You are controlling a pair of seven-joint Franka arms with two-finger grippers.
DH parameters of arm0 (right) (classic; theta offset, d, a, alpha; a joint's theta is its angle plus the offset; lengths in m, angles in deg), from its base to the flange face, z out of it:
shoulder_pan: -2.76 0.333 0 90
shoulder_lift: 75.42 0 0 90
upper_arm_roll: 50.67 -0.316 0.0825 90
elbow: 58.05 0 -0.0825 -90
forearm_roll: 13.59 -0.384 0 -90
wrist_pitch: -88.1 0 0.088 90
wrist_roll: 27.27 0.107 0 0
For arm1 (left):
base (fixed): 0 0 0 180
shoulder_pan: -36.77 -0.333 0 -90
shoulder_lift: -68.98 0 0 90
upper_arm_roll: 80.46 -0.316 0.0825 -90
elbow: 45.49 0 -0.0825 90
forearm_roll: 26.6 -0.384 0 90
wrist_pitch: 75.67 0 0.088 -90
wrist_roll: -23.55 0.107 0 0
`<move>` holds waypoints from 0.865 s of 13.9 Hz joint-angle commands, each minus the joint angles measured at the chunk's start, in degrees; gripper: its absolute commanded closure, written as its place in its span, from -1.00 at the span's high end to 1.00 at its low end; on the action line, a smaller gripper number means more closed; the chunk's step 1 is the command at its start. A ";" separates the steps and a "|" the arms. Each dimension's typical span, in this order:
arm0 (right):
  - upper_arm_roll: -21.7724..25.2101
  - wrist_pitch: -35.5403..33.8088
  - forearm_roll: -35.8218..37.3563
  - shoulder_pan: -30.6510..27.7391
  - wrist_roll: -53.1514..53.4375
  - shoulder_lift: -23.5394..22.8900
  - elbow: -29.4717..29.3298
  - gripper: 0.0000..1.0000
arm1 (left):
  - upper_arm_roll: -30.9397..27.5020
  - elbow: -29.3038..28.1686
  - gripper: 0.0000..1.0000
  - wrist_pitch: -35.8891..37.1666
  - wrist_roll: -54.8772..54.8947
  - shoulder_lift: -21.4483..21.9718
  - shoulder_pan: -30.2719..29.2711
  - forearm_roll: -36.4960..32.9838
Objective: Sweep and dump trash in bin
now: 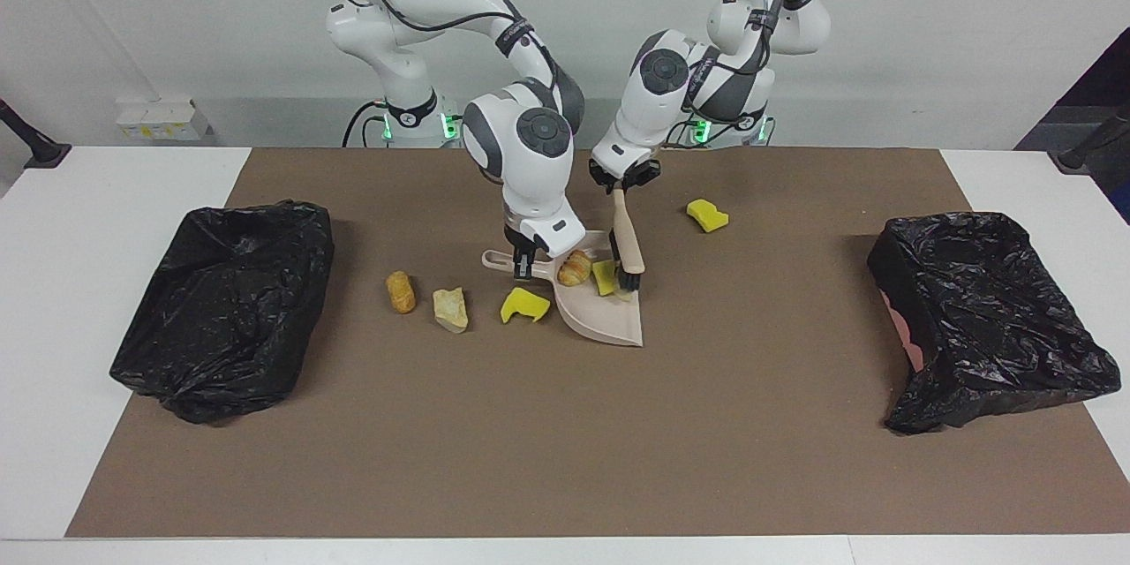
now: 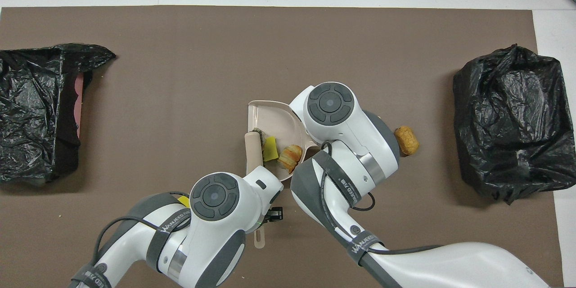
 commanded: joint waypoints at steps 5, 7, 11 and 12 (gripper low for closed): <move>-0.32 -0.12 0.79 -0.41 -0.70 1.78 2.24 -1.00 | -5.04 7.53 -1.00 23.67 -1.75 5.07 -2.50 1.46; -0.32 -0.04 0.79 -0.41 -0.70 1.69 2.15 -1.00 | -5.57 7.18 -1.00 29.90 -8.85 7.19 -2.94 1.37; -0.32 -0.12 0.79 -0.32 -0.70 1.78 2.24 -1.00 | -5.49 -1.15 -1.00 30.91 -23.88 14.47 -2.42 1.20; -0.32 -0.04 0.79 -0.41 -0.70 1.69 2.24 -1.00 | -5.49 -3.61 -1.00 30.29 -25.22 16.49 -2.32 1.28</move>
